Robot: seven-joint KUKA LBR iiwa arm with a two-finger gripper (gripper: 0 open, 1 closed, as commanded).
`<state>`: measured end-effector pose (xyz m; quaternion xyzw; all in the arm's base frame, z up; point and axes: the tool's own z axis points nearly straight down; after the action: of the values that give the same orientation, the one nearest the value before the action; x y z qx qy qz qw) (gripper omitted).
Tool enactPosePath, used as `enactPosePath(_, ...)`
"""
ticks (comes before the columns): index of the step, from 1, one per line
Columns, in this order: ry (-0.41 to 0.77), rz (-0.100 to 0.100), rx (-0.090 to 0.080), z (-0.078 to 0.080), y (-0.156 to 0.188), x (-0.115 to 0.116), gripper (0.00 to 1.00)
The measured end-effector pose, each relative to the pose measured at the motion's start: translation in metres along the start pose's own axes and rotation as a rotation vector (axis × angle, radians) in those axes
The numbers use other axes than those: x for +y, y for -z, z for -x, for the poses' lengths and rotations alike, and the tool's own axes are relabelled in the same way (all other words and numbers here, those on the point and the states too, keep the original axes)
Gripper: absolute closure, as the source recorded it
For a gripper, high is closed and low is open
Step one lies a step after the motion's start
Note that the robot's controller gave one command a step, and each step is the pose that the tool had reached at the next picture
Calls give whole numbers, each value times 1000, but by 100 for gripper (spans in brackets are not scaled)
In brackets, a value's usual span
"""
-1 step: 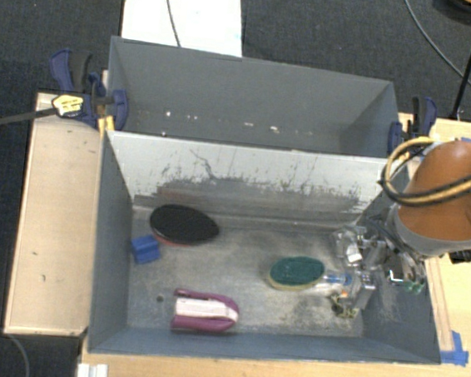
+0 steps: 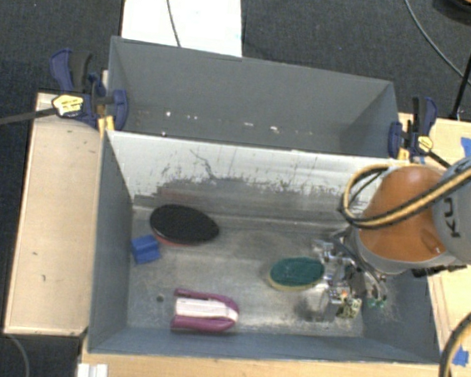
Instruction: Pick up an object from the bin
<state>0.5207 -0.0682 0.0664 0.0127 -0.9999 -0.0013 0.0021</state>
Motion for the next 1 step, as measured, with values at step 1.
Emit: enactPosePath(1,3,-3,-6,2,4,-2,100)
